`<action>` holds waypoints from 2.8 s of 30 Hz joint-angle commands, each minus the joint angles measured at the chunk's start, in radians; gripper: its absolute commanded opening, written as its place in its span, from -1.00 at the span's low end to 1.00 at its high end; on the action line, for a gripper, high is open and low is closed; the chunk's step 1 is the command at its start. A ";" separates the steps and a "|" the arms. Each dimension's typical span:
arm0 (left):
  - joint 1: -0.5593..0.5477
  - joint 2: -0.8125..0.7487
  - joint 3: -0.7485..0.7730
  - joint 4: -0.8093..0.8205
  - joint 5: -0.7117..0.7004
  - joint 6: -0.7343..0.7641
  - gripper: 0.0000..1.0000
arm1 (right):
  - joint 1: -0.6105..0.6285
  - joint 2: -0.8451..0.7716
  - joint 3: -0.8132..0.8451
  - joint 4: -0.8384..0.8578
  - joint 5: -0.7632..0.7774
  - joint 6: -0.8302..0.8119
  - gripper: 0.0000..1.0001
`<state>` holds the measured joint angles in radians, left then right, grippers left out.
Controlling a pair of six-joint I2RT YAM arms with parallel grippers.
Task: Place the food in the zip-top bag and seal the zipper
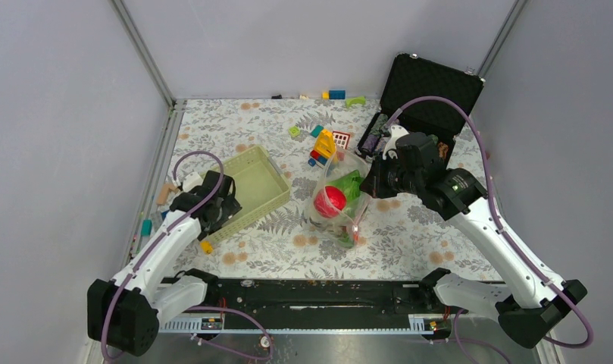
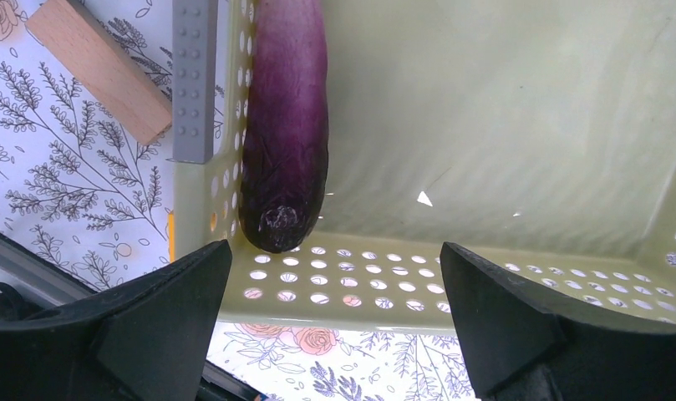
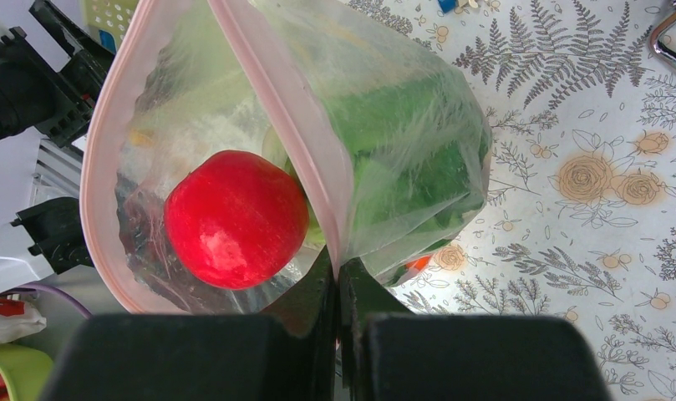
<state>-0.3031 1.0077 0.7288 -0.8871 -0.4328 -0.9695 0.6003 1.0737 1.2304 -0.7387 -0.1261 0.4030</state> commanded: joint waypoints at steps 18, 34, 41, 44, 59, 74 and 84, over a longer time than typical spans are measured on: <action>0.013 0.095 -0.100 0.170 0.033 -0.023 0.98 | 0.003 0.005 0.004 0.023 -0.020 -0.029 -1.00; 0.021 0.127 -0.143 0.478 0.087 0.052 0.90 | 0.001 0.014 0.001 0.024 -0.006 -0.034 -1.00; 0.022 0.078 -0.111 0.393 0.000 0.067 0.91 | 0.003 0.025 0.004 0.023 -0.009 -0.034 -1.00; 0.032 0.091 -0.105 0.329 -0.044 0.040 0.91 | 0.003 0.028 0.006 0.023 -0.009 -0.035 -1.00; 0.087 0.231 -0.075 0.382 -0.021 -0.004 -0.10 | 0.002 0.030 0.010 0.010 0.006 -0.037 -1.00; 0.084 -0.160 -0.041 0.452 0.123 0.136 -1.00 | 0.003 0.019 0.023 0.004 -0.026 -0.010 -1.00; -0.006 -0.305 -0.029 0.990 0.624 0.256 -1.00 | 0.003 0.097 0.173 -0.206 -0.147 -0.006 -1.00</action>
<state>-0.2470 0.7071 0.6559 -0.2344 -0.0753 -0.7761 0.6003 1.1366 1.3056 -0.8234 -0.1959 0.4019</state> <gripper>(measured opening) 0.485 0.022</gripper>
